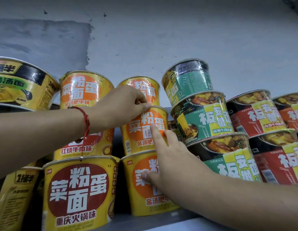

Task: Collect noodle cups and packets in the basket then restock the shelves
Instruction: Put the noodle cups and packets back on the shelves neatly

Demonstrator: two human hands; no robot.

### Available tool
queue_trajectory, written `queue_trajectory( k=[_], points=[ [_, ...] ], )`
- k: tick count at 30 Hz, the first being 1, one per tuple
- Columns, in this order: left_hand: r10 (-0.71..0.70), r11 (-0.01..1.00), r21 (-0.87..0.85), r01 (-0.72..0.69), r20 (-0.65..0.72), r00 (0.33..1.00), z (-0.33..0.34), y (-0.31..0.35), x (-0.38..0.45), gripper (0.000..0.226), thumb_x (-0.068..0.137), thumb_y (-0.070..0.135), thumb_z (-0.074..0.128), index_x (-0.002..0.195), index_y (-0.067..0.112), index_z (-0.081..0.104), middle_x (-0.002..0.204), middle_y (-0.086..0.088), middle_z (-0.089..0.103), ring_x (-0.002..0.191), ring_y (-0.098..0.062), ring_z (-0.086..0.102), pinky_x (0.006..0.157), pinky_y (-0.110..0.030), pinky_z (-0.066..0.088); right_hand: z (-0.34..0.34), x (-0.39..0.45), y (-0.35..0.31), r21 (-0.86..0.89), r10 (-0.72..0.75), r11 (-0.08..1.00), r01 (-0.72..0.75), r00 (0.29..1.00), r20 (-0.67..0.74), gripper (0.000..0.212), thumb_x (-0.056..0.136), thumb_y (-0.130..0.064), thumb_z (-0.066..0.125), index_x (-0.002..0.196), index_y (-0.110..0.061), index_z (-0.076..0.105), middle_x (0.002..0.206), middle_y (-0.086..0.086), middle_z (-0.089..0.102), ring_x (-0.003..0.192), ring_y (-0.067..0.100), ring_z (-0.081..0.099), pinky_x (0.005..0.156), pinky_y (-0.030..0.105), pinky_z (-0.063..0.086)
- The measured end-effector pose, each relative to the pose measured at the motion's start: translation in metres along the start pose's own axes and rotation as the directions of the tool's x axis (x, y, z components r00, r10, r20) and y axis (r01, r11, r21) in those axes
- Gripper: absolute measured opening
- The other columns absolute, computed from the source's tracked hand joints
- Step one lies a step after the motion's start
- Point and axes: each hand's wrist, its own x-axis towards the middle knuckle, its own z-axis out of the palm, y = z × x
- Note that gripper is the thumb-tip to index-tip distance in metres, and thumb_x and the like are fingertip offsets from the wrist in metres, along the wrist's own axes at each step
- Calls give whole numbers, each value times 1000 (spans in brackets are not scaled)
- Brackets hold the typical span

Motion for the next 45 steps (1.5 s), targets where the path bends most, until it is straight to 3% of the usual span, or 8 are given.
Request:
queue_trajectory(
  k=[11, 16, 20, 25, 31, 35, 41, 45],
  points=[
    [-38, 986, 160, 43, -30, 999, -3, 18, -5, 42, 95, 55, 46, 123, 28, 61, 116, 3, 65, 96, -16, 59, 81, -37, 55, -47, -10, -1, 6, -74, 997, 75, 976, 203, 81, 88, -53, 62, 153, -38, 16, 151, -6, 37, 126, 17, 50, 101, 40, 49],
    [-240, 942, -269, 202, -116, 964, -18, 45, 20, 46, 92, 56, 51, 128, 28, 52, 110, 2, 62, 96, -22, 62, 79, -37, 51, -124, 11, 39, 250, -116, 953, 173, 966, -230, 21, 89, -37, 61, 95, -21, 74, 86, -2, 75, 76, 15, 70, 75, 38, 60],
    [-366, 787, -503, 357, 85, 927, -11, 80, 65, 59, 91, 61, 50, 134, 21, 43, 114, -12, 60, 97, -28, 63, 76, -38, 55, -174, 63, 109, 529, 122, 824, 201, 850, -513, 22, 90, -26, 57, 94, -6, 67, 83, 10, 70, 68, 21, 64, 63, 32, 55],
    [-410, 862, -334, 382, -13, 912, 4, 120, 119, 98, 69, 86, 52, 151, 40, 24, 160, -11, 17, 141, -38, 29, 111, -54, 32, -173, 90, 150, 562, 196, 827, -31, 952, -235, 48, 93, -47, 58, 121, -8, 51, 100, 7, 56, 83, 21, 61, 65, 33, 55],
    [-415, 903, 122, 412, -2, 910, 21, 153, 150, 83, 61, 90, 54, 103, 19, 55, 105, -5, 59, 89, -25, 57, 71, -32, 43, -129, 46, 157, 72, -75, 994, 87, 985, -158, 76, 86, -75, 41, 141, -22, 38, 129, 6, 55, 104, 25, 58, 75, 34, 46],
    [-485, 873, -42, 485, 9, 874, 25, 151, 150, 66, 67, 72, 72, 99, 16, 55, 88, -2, 59, 73, -16, 55, 53, -27, 38, -109, 38, 163, 200, -50, 978, 62, 996, -67, 94, 78, -78, 51, 149, -25, 21, 143, 6, 37, 122, 31, 51, 96, 46, 47],
    [-472, 818, -274, 506, 185, 862, 6, 134, 136, 70, 68, 63, 72, 117, 15, 56, 113, -9, 61, 104, -28, 59, 93, -49, 50, -97, 26, 175, 397, -47, 916, 62, 998, -46, 126, 74, -71, 65, 151, -30, -26, 164, -7, 2, 141, 24, 36, 106, 40, 38],
    [-414, 824, -321, 466, 221, 883, -4, 117, 129, 43, 78, 47, 68, 107, 16, 62, 111, -9, 64, 102, -23, 59, 84, -37, 48, -95, 26, 174, 400, -9, 916, 23, 999, -37, 126, 73, -71, 66, 153, -28, -22, 162, -3, 6, 138, 27, 38, 97, 39, 39]
  ],
)
